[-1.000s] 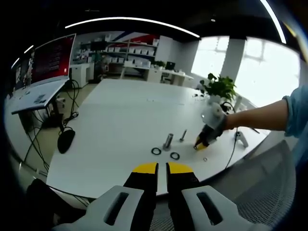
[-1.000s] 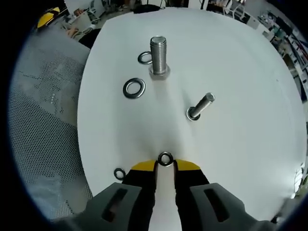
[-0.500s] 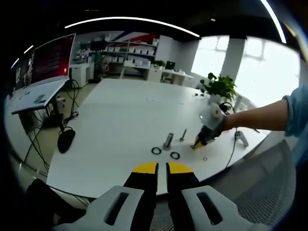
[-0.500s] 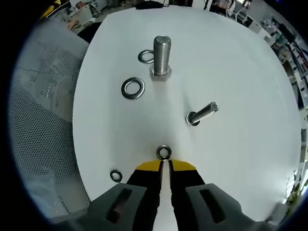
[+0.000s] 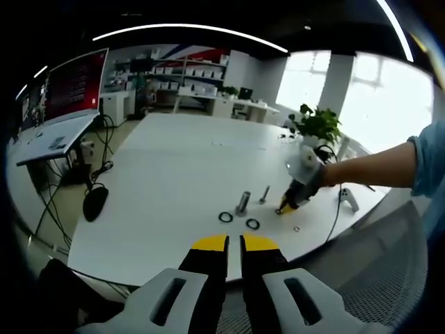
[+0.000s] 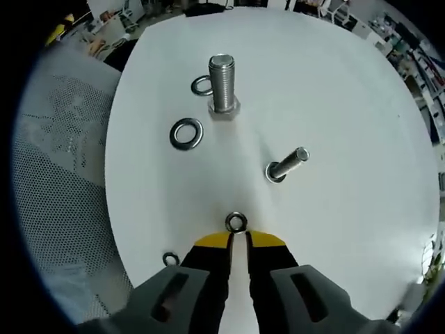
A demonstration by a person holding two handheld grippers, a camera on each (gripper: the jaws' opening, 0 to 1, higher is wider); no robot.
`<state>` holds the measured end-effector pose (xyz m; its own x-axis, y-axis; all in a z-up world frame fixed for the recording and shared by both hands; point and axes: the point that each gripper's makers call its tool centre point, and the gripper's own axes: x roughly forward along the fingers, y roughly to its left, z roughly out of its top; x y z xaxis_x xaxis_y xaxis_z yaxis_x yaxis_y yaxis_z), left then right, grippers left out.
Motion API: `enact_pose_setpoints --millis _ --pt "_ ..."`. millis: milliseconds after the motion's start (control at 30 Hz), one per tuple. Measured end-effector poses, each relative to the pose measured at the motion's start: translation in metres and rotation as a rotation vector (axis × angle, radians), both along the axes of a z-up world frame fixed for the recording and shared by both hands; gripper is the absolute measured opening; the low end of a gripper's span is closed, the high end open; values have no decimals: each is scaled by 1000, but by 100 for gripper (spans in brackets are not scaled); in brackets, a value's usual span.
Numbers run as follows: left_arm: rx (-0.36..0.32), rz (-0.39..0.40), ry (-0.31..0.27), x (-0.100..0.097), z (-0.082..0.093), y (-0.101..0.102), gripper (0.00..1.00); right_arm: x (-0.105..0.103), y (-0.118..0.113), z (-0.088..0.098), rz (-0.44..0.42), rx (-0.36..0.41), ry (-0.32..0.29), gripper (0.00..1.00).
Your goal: Place the washer onto the threaded stud by aligning its center hole with the stud, sliding it down to the base, and recovering from edge contact or off-axis alignment until the washer reaches the visible bottom stop.
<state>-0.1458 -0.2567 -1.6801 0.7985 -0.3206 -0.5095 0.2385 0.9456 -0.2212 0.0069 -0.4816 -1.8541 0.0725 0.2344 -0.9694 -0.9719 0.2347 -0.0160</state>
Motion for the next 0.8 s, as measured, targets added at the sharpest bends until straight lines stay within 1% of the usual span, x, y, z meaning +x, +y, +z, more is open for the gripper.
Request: enact_pose_setpoints --millis 33,67,100,133,167,200,233,333,533,800 --pt "0 0 0 0 0 0 4 -5 4 0 -33 32 43 16" --pt "0 0 0 0 0 0 4 -8 6 1 -39 51 65 20" --pt "0 0 0 0 0 0 4 -6 6 1 -42 56 60 23" --pt "0 0 0 0 0 0 4 -5 6 1 -38 57 54 23" --pt "0 0 0 0 0 0 4 -4 6 1 -31 54 45 22" --pt "0 0 0 0 0 0 4 0 5 0 -5 49 9 20" --pt "0 0 0 0 0 0 4 0 5 0 -6 50 3 18" --pt "0 1 -1 0 0 0 4 0 7 0 -21 54 0 18" --pt "-1 2 -2 0 0 0 4 0 9 0 -5 46 0 19" --pt "-2 3 -3 0 0 0 4 3 11 0 -10 78 -15 16"
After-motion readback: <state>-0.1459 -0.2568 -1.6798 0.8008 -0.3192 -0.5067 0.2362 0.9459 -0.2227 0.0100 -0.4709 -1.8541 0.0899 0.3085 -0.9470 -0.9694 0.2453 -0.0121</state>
